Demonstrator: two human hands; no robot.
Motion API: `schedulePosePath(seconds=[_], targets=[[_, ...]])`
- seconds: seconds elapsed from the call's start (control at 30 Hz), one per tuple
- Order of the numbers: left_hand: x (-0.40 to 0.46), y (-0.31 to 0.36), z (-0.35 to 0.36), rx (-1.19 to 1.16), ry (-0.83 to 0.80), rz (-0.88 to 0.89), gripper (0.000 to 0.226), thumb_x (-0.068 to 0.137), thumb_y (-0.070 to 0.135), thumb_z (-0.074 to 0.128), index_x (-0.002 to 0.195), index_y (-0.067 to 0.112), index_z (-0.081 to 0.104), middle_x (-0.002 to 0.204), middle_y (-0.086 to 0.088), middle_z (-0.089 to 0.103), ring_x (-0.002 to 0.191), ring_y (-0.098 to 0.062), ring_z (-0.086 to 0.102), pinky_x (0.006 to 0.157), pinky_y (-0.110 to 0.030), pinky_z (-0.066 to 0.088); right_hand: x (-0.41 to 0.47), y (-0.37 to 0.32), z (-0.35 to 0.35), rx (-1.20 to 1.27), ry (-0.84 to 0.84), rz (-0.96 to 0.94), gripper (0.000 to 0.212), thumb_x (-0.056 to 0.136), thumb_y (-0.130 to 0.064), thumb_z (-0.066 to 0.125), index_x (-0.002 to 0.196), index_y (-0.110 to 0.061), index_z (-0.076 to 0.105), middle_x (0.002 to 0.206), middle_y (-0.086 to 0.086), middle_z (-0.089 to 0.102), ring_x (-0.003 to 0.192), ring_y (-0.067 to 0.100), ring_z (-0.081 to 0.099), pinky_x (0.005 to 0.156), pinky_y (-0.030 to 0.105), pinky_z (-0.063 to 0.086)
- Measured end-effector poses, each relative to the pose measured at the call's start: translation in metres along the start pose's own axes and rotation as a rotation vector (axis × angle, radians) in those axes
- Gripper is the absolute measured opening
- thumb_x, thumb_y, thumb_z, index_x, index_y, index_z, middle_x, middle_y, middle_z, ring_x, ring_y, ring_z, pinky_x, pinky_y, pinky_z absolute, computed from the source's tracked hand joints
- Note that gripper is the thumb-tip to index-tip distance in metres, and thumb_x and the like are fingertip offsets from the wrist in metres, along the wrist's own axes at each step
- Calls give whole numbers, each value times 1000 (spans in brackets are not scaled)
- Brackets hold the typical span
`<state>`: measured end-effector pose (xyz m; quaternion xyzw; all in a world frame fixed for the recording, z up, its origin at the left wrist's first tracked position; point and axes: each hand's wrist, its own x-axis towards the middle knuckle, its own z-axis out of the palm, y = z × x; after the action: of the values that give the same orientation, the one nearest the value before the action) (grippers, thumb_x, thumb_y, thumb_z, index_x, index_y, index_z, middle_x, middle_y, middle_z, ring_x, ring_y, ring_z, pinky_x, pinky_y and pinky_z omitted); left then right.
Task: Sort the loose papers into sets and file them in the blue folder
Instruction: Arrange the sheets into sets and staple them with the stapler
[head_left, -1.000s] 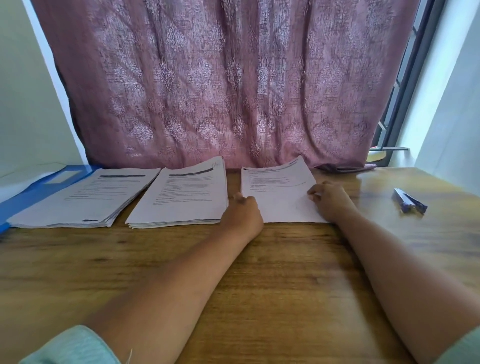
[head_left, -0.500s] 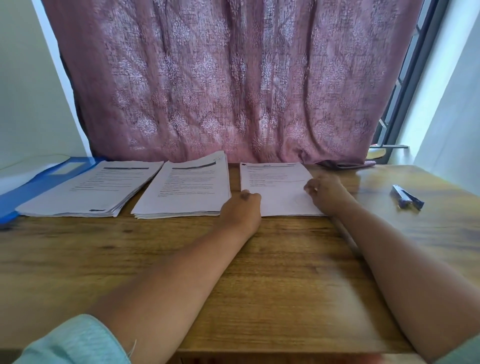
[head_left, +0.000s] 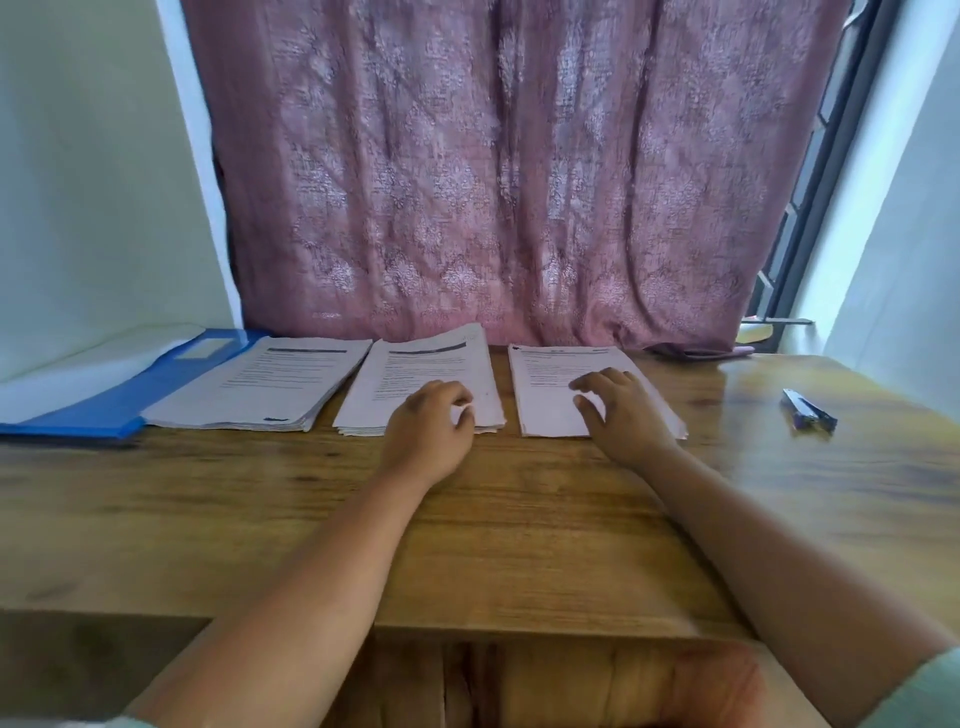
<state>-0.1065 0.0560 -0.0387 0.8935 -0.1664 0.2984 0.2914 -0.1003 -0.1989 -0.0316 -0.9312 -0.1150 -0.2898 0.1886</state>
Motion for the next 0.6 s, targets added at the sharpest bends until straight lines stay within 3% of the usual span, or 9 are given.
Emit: schedulePosePath(seconds=[0.13,0.27,0.37,0.47,0.53,0.6], targets=[[-20,-53,-46,57,92,-138,10,87,26,66,96,22,68,104,5,69,99,-15,63,85,-33,53,8,-77,25,110,-5,-133,21,96,-17,54,114,-14,66,110,4,64,107,24,50,91,37,45],[-31,-115,-101,303,142,-238,16,88,31,65,101,23,68,110,1,67,113,-21,54,95,-41,43,26,-158,57,254,-119,-177,22,98,-19,52,116,-15,65,113,4,62,111,22,51,93,28,40],[-34,-161,-131,465,39,-290,34,94,35,58,126,25,60,141,-2,53,138,-26,36,113,-50,29,36,-208,84,303,-275,-155,30,100,-16,46,127,-11,59,127,9,57,119,25,51,98,25,35],[-32,-191,-146,523,-129,-270,46,98,35,49,144,33,41,156,2,33,148,-25,17,119,-56,11,45,-246,106,301,-449,-112,43,102,-18,42,144,-11,43,149,8,42,135,24,40,108,21,25],[-31,-202,-149,514,-218,-270,49,100,31,45,147,36,35,156,2,33,148,-23,18,120,-56,7,52,-263,117,259,-530,-143,50,102,-20,43,150,-12,33,155,7,33,141,22,32,114,24,20],[-29,-208,-153,490,-310,-273,44,100,28,43,144,34,42,148,-1,46,141,-22,33,118,-52,15,59,-270,130,161,-549,-185,48,103,-22,40,150,-14,35,155,5,34,141,21,32,118,30,22]])
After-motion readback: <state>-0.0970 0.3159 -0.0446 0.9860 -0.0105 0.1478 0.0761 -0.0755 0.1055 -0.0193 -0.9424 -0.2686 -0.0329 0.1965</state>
